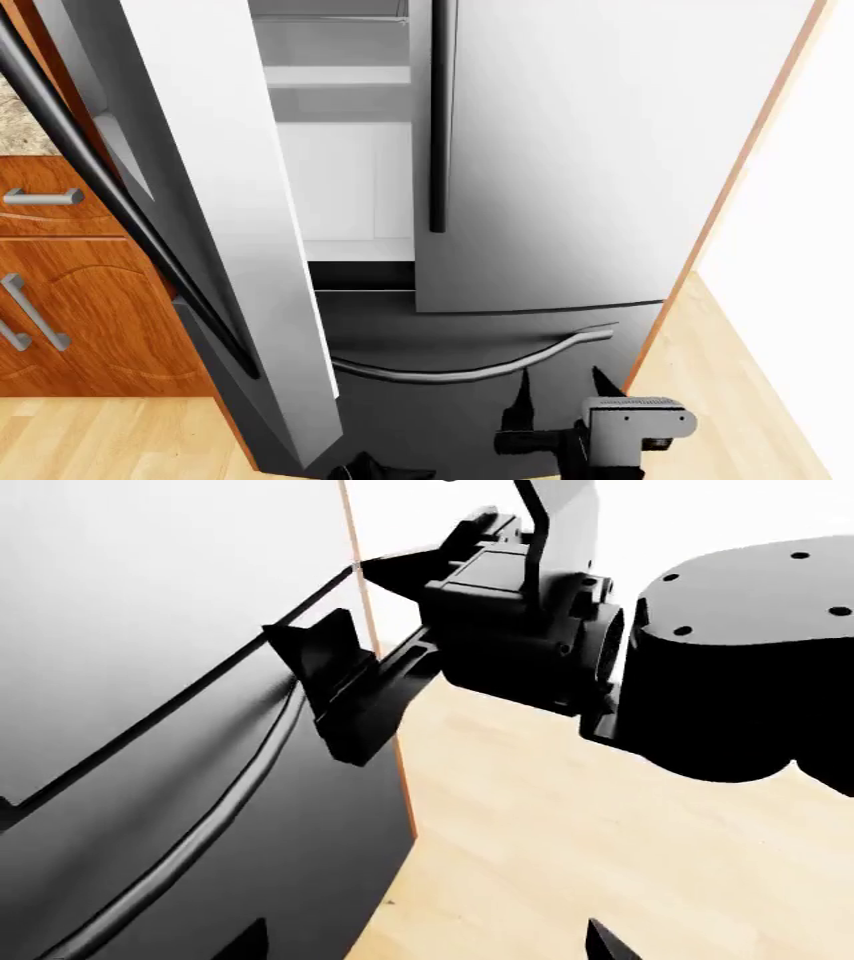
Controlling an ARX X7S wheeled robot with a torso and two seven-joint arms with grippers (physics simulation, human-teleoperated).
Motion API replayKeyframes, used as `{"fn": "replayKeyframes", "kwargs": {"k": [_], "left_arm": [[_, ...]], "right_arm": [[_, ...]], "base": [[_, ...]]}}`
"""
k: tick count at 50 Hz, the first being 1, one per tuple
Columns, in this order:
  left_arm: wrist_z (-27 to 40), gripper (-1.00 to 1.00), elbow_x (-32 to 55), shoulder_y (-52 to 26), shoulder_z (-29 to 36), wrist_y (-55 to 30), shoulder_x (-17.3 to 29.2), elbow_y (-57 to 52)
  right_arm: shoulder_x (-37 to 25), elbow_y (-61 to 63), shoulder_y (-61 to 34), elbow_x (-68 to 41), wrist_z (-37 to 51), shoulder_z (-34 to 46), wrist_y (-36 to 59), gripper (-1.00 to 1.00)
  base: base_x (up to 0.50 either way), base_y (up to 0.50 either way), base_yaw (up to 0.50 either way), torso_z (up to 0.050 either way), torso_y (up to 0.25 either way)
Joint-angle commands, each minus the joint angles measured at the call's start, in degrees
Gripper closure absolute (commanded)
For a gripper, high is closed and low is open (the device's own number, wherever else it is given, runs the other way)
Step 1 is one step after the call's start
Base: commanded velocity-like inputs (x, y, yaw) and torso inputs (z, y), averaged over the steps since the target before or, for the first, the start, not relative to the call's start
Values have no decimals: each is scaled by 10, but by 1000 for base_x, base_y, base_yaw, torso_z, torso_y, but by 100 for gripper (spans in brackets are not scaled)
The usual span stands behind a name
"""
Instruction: Open the fridge doors
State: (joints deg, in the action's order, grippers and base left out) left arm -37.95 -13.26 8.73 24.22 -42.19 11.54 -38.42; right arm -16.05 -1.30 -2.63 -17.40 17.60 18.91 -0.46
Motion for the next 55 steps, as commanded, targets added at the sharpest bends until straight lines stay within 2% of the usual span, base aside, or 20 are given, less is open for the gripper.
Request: {"fn": "replayKeyframes", "kwargs": {"k": [1, 8, 14, 15, 18, 21, 25, 26, 27, 28, 29, 32, 33, 43, 55], "left_arm": [[-5, -100, -6, -14, 24, -61, -26, -95], [-8, -100, -17, -25, 51, -97, -32, -135], [-16, -100, -41, -56, 99, -168, -50, -201], [-20, -100, -52, -66, 112, -186, -57, -214], [-100, -100, -155, -70, 134, -193, -115, -216], [-51, -100, -108, -114, 151, -216, -115, -216], [74, -100, 36, -200, 146, -258, -115, -216], [145, -100, 116, -237, 131, -272, -115, -216], [231, -100, 202, -323, 84, -280, -45, -216], [317, -100, 288, -366, 82, -243, -4, -216], [403, -100, 374, -415, 51, -262, -16, -215], [661, -100, 632, -434, 23, -242, -42, -200], [683, -100, 692, -436, 17, -231, -48, -192], [742, -100, 619, -447, -16, -150, -94, -145], [788, -100, 563, -454, 42, 13, -111, -92]], "right_arm": [[-31, 28, 1, -84, 53, -101, 47, -100], [-55, 16, 13, -120, 70, -161, 49, -100], [-55, 12, 12, -122, 71, -163, 48, -100], [-55, 13, 14, -122, 72, -163, 48, -100], [-54, 11, 13, -121, 71, -162, 46, -100], [-54, 10, 14, -121, 69, -162, 43, -100], [-54, 10, 15, -121, 69, -161, 41, -100], [-54, 9, 15, -120, 68, -160, 40, -100], [-54, 7, 15, -120, 67, -160, 39, -100], [-54, 7, 15, -120, 67, -160, 38, -100], [-54, 9, 16, -120, 67, -159, 39, -100], [-55, 12, 17, -120, 67, -158, 40, -100], [-55, 11, 17, -119, 67, -158, 39, -100], [-55, 8, 15, -117, 65, -154, 38, -100], [-55, 2, 13, -116, 62, -151, 35, -100]], "base": [[0, 0, 0, 0, 0], [0, 0, 0, 0, 0], [0, 0, 0, 0, 0], [0, 0, 0, 0, 0], [0, 0, 0, 0, 0], [0, 0, 0, 0, 0], [0, 0, 0, 0, 0], [0, 0, 0, 0, 0], [0, 0, 0, 0, 0], [0, 0, 0, 0, 0], [0, 0, 0, 0, 0], [0, 0, 0, 0, 0], [0, 0, 0, 0, 0], [0, 0, 0, 0, 0], [0, 0, 0, 0, 0]]}}
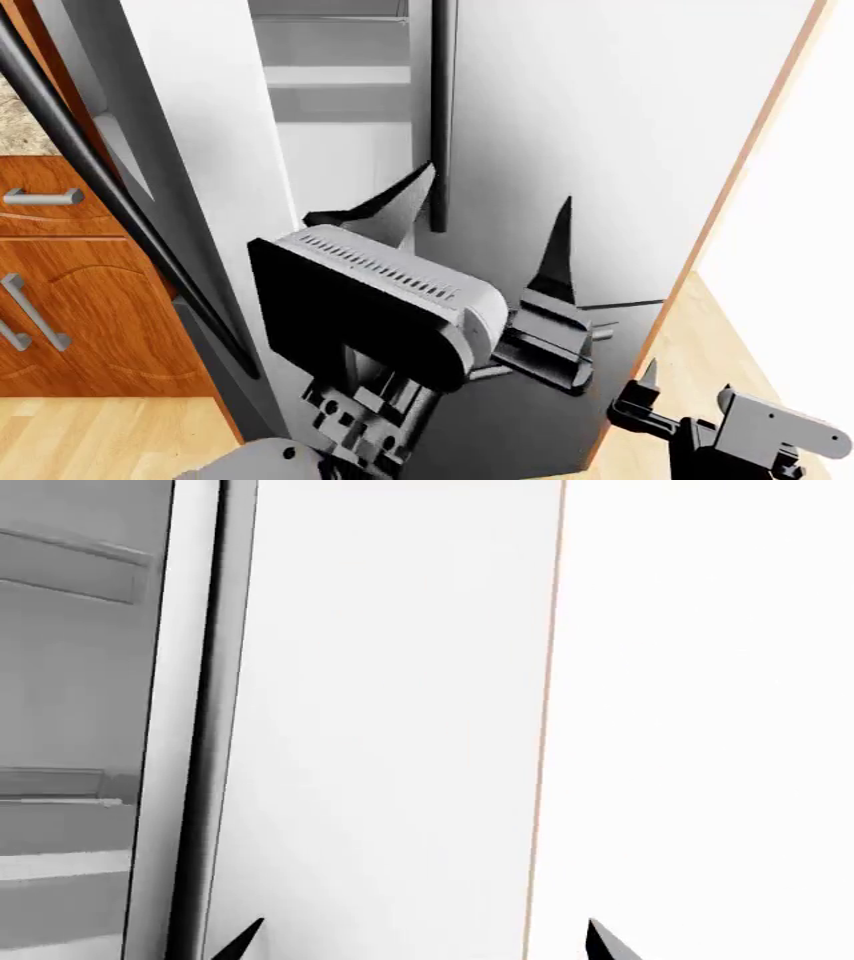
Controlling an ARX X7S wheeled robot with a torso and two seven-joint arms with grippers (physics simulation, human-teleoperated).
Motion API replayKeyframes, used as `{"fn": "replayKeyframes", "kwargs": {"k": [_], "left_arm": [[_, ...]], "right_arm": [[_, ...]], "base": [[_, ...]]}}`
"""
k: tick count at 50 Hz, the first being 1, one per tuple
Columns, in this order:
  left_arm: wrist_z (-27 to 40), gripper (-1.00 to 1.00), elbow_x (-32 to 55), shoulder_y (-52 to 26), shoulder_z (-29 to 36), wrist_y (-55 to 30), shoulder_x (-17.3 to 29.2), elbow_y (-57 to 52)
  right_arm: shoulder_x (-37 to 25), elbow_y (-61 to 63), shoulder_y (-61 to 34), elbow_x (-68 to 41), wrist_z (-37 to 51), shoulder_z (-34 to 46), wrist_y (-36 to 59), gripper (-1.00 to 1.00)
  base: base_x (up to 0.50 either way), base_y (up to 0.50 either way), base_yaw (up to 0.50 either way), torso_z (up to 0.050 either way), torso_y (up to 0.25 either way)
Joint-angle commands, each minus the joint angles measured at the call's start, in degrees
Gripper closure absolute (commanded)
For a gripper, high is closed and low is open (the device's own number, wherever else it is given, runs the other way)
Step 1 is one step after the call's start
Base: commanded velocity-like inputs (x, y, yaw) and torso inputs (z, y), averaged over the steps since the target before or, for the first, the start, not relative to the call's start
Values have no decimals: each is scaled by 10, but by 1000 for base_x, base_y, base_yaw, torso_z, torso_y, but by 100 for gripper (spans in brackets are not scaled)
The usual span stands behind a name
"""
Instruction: Open the fridge doors
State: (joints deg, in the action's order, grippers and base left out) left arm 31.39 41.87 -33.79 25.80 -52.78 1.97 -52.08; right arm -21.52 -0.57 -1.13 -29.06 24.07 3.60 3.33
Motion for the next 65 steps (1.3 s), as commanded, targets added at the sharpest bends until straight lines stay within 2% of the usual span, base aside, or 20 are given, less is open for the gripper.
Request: {"fn": "replayKeyframes", "kwargs": {"k": [1, 8, 13, 23, 30, 35, 43, 45, 49, 52, 55, 59, 65], "left_arm": [[101, -100, 9, -31, 30, 134, -15, 52], [153, -100, 29, -54, 78, 232, -14, 103], [148, -100, 58, -60, 104, 238, -6, 125], [122, -100, 53, -72, 177, 260, -9, 185], [140, -100, 9, -88, 198, 300, -13, 264], [187, -100, -21, -140, 229, 351, -18, 359], [291, -100, 32, -268, 386, 463, -19, 485], [339, -100, 53, -306, 438, 499, -19, 513], [466, -100, 137, -411, 590, 558, -20, 552], [532, -100, 164, -446, 631, 529, -20, 548], [582, -100, 158, -447, 633, 460, -20, 541], [586, -100, 46, -346, 460, 280, -20, 533], [586, -100, -99, -247, 333, 162, -20, 495]], "right_arm": [[0, -7, -2, 1, -3, 3, -3, -100], [0, -2, -1, 0, -2, 3, -3, -100], [0, -6, -1, 1, -4, 3, -8, -100], [1, -5, -1, 2, -2, 4, -12, -100], [0, -2, 0, 2, -2, 5, -12, -100], [1, -5, -1, 3, -4, 6, -14, -100], [1, -7, -5, 1, -6, 9, -15, -100], [1, -8, -6, 4, -7, 12, -15, -100], [2, -11, -9, 4, -11, 14, -18, -100], [1, -10, -8, 4, -11, 14, -18, -100], [1, -14, -9, 5, -14, 15, -21, -100], [1, -15, -10, 7, -14, 17, -22, -100], [0, -15, -9, 7, -14, 18, -22, -100]], "base": [[0, 0, 0, 0, 0], [0, 0, 0, 0, 0], [0, 0, 0, 0, 0], [0, 0, 0, 0, 0], [0, 0, 0, 0, 0], [0, 0, 0, 0, 0], [0, 0, 0, 0, 0], [0, 0, 0, 0, 0], [0, 0, 0, 0, 0], [0, 0, 0, 0, 0], [0, 0, 0, 0, 0], [0, 0, 0, 0, 0], [0, 0, 0, 0, 0]]}}
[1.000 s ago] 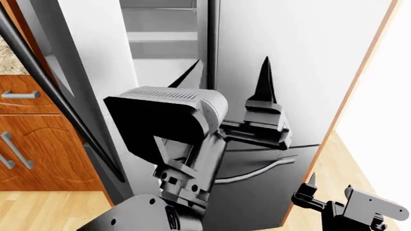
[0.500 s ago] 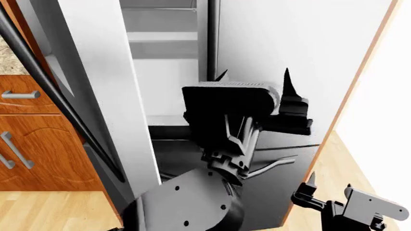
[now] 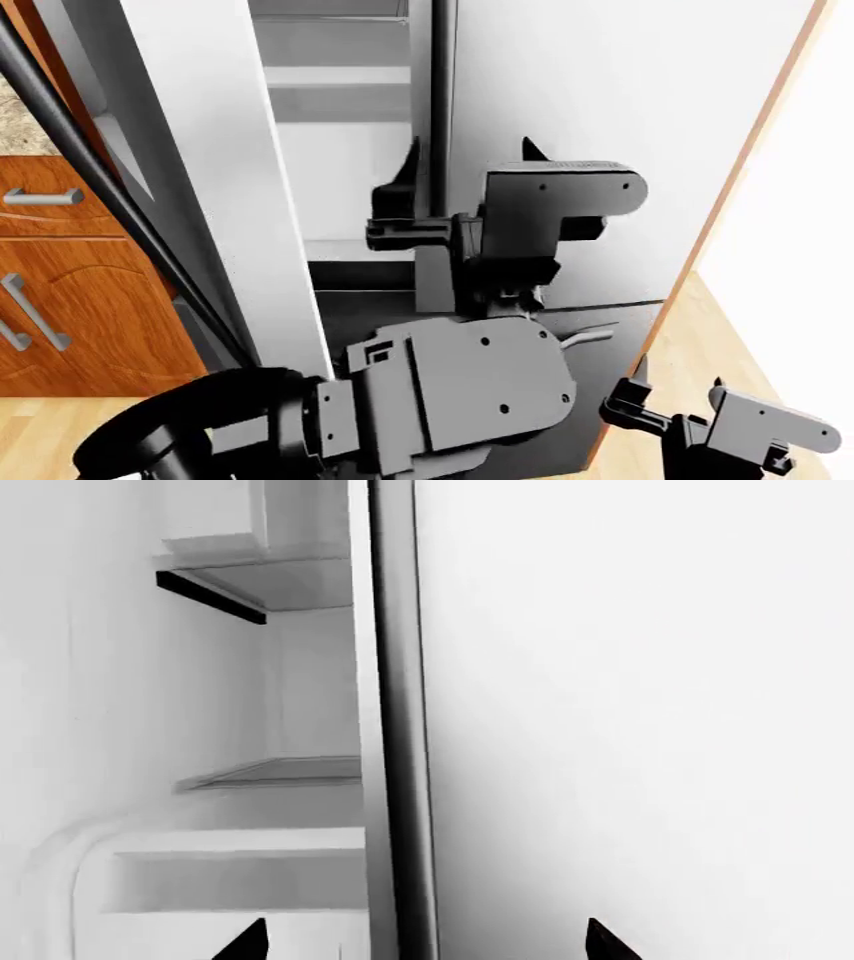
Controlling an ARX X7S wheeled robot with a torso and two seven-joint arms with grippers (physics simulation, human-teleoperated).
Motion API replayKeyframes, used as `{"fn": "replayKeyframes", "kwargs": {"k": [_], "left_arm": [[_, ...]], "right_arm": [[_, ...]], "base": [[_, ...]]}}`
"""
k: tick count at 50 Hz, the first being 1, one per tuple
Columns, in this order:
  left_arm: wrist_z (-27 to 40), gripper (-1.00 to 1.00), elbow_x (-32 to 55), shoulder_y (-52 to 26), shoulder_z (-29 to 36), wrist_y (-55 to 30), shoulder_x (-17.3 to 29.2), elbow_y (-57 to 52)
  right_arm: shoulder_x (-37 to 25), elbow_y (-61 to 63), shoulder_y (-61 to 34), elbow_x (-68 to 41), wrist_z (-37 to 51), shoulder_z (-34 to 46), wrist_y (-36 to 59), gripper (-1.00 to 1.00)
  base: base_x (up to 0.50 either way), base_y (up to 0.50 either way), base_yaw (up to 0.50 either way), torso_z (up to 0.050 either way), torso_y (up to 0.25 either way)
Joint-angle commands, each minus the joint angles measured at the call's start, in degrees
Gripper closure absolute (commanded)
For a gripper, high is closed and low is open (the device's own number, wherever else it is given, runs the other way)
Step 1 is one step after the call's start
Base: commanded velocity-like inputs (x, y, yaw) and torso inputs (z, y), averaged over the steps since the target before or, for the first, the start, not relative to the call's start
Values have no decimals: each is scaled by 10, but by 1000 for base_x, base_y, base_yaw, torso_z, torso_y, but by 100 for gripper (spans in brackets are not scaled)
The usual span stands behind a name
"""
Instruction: Open the fridge doors
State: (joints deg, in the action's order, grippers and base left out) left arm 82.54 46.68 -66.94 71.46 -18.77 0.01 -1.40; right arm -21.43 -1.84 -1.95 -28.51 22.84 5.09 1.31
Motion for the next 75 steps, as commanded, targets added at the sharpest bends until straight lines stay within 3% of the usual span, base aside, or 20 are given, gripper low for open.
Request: {"fn": "replayKeyframes", "kwargs": {"k": [1, 54, 75], "left_arm": [[75, -100, -161, 96, -132, -182, 0, -16], [75, -100, -249, 160, -251, -250, 0, -24], [75, -100, -354, 200, -391, -371, 0, -61]], "right_arm": [[-1, -3, -1, 2, -2, 3, -3, -100], [-4, -3, 1, 5, -1, 10, -10, -100], [-6, -2, 2, 3, 2, 10, -10, -100]], "base": [[0, 0, 0, 0, 0], [1, 1, 1, 0, 0], [10, 11, 13, 1, 0]]}}
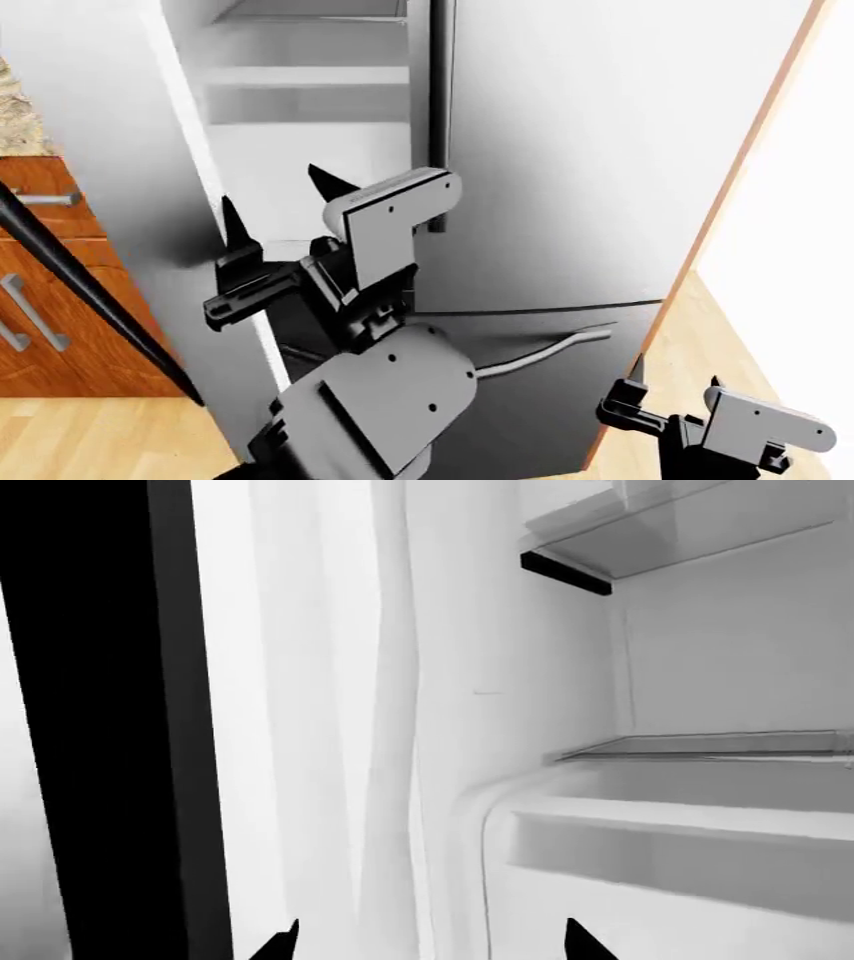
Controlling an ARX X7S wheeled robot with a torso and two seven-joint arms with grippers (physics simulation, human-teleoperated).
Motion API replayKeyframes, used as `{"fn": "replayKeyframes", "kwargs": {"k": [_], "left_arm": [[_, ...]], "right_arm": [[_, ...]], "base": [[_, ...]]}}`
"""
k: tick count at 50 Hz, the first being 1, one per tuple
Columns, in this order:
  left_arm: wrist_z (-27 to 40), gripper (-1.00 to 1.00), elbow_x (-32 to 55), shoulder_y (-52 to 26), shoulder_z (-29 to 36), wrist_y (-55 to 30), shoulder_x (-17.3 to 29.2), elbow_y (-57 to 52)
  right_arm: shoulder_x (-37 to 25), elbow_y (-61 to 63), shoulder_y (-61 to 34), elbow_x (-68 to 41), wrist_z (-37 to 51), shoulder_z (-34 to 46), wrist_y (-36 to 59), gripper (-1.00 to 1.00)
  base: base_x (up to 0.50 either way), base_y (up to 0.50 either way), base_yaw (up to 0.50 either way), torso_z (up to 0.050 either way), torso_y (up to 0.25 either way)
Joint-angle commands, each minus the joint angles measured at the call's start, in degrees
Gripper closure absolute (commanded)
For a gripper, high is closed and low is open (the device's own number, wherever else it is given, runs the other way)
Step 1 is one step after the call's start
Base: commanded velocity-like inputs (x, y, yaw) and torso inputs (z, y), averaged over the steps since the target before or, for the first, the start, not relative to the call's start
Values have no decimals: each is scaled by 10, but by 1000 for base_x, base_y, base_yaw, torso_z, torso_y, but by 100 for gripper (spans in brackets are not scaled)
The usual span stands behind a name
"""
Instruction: Open the fridge doors
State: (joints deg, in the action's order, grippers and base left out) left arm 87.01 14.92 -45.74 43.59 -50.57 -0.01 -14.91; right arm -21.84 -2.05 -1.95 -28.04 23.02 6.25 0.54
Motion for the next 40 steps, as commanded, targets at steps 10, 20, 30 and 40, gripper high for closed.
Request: {"fn": "replayKeyframes", "kwargs": {"k": [10, 20, 30, 40], "left_arm": [[30, -100, -58, -20, -157, -111, 0, 58], [30, -100, -76, -14, -184, -128, 0, 44], [30, -100, -86, -7, -200, -127, 0, 45], [30, -100, -91, -21, -233, -137, 0, 60]], "right_arm": [[-3, 2, 3, -3, 0, -1, -3, -100], [-3, -2, 2, -3, 0, -1, -5, -100], [-4, 2, 2, -5, 2, -1, -2, -100], [-5, 3, 3, -6, 3, -1, -3, -100]], "base": [[10, 10, 12, 2, 0], [0, 0, 0, 0, 0], [0, 0, 0, 0, 0], [0, 0, 0, 0, 0]]}}
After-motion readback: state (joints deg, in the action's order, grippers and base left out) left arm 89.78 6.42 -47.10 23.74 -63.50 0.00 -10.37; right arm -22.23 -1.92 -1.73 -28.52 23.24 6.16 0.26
